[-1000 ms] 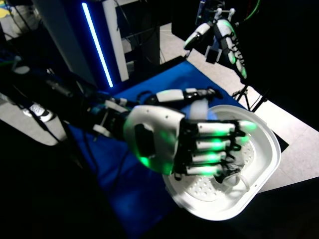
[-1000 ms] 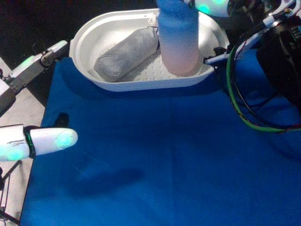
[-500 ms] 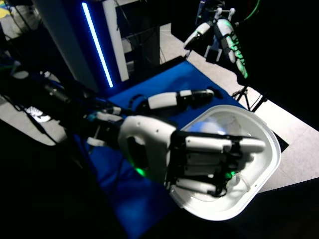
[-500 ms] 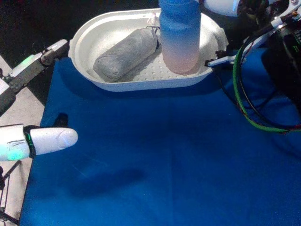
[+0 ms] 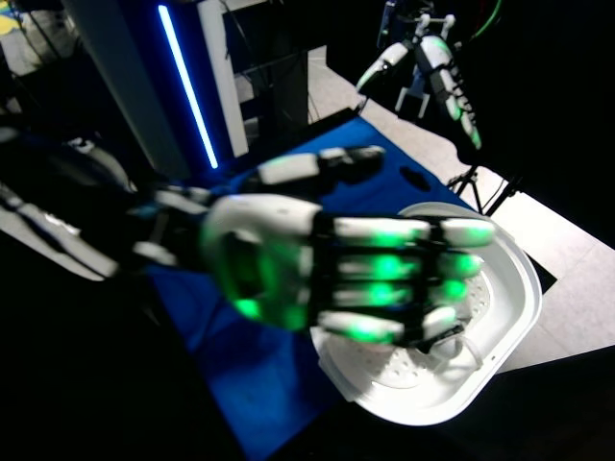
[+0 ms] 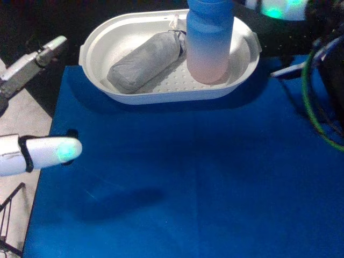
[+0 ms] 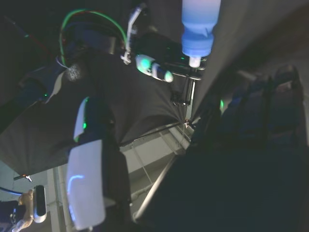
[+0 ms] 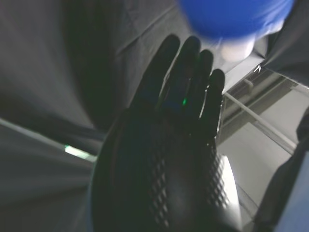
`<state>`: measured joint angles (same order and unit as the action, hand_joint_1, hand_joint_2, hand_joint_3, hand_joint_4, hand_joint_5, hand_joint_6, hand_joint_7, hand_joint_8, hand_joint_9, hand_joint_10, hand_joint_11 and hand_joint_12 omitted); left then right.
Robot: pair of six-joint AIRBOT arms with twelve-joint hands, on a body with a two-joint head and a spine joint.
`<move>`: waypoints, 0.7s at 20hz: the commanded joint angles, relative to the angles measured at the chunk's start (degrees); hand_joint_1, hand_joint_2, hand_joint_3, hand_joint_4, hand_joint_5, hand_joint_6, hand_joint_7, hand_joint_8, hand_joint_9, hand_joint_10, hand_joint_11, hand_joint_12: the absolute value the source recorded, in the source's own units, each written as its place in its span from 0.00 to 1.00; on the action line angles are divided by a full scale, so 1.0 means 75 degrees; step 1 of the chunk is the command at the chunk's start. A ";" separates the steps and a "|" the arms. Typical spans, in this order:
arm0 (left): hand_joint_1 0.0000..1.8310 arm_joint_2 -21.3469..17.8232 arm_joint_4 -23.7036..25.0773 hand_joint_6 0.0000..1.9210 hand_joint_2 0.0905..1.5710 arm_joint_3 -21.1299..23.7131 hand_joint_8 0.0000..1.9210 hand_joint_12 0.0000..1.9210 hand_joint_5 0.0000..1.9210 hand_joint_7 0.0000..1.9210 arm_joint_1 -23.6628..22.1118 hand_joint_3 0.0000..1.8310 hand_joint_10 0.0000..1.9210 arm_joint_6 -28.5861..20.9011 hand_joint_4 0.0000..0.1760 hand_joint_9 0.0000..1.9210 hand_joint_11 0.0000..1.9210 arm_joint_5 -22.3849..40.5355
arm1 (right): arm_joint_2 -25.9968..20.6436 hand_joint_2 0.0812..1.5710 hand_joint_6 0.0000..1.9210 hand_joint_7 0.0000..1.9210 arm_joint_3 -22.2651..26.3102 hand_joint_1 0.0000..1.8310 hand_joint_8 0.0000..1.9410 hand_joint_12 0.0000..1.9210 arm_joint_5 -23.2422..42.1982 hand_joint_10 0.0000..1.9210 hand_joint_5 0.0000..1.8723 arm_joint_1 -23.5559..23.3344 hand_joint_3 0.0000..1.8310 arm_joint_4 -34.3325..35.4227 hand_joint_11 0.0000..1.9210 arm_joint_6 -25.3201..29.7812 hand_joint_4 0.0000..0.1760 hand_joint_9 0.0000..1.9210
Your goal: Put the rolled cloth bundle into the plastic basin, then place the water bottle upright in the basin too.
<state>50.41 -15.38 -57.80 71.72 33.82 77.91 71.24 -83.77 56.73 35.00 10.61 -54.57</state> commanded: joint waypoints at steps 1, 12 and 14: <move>0.29 -0.0045 -0.0069 0.00 0.52 0.0021 0.00 0.00 0.00 0.00 -0.0057 0.01 0.00 -0.0011 1.00 0.00 0.00 0.1044 | -0.0148 0.60 0.00 0.10 0.0134 0.39 0.00 0.19 0.0953 0.00 0.12 -0.0070 0.00 0.0008 0.00 -0.0234 0.71 0.07; 0.33 -0.0583 -0.1001 0.00 0.57 0.0533 0.00 0.00 0.00 0.00 0.0884 0.00 0.00 0.0332 1.00 0.00 0.00 0.2074 | -0.3521 0.56 0.00 0.02 0.3977 0.43 0.00 0.00 0.3736 0.00 0.05 0.3384 0.00 0.0930 0.00 -0.2269 0.78 0.01; 0.33 -0.0638 -0.1251 0.00 0.57 0.0671 0.00 0.00 0.00 0.00 0.1249 0.00 0.00 0.0335 1.00 0.00 0.00 0.2397 | -0.3695 0.57 0.00 0.01 0.4365 0.41 0.00 0.00 0.4321 0.00 0.03 0.4159 0.00 0.1197 0.00 -0.2269 0.80 0.02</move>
<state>45.82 -25.02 -52.21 82.63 36.56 88.25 43.18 -49.50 82.11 69.38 21.41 -71.92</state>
